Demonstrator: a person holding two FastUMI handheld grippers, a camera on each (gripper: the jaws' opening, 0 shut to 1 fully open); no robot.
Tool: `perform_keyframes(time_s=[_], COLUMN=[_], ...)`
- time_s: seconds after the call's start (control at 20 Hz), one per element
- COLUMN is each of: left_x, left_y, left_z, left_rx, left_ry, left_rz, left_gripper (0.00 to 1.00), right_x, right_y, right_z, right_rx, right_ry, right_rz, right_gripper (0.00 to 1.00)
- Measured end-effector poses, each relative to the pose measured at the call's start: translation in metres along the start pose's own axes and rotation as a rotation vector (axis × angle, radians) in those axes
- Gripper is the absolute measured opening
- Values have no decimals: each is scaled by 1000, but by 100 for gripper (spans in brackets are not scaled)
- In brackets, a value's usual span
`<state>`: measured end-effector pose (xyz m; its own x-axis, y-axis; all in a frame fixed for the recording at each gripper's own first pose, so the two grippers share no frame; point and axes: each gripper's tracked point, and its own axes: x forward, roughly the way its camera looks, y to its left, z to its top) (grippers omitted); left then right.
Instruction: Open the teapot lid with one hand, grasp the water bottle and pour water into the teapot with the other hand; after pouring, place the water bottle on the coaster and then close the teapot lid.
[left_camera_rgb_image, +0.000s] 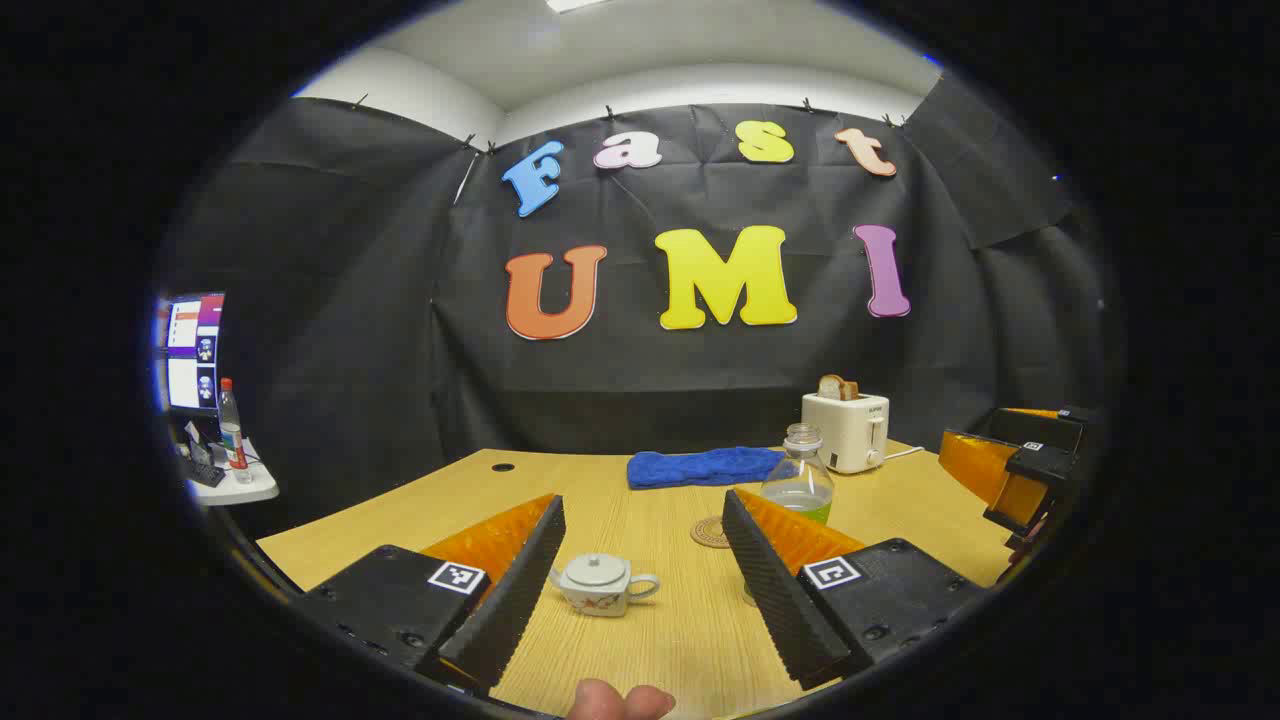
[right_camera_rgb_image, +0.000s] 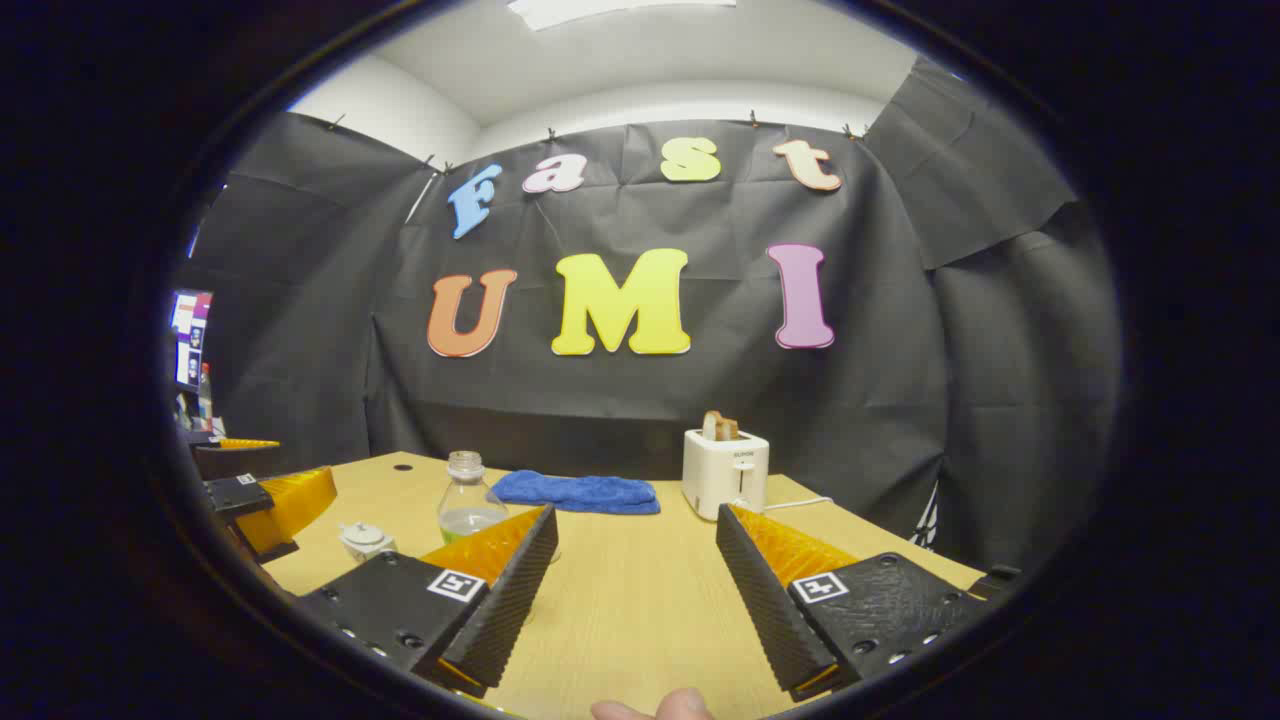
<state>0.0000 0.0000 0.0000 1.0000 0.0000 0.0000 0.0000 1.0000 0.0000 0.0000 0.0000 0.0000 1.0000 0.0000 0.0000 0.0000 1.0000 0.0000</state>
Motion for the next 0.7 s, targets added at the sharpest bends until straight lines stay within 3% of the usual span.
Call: perform_keyframes(time_s=[0.7], left_x=[-1], left_y=[-2], left_z=[0], left_rx=[-17], left_ry=[3], left_rz=[-6], left_gripper=[99], right_x=[0], right_y=[-7], right_z=[-1], right_rx=[19], right_ry=[14], right_rz=[-17], right_gripper=[95])
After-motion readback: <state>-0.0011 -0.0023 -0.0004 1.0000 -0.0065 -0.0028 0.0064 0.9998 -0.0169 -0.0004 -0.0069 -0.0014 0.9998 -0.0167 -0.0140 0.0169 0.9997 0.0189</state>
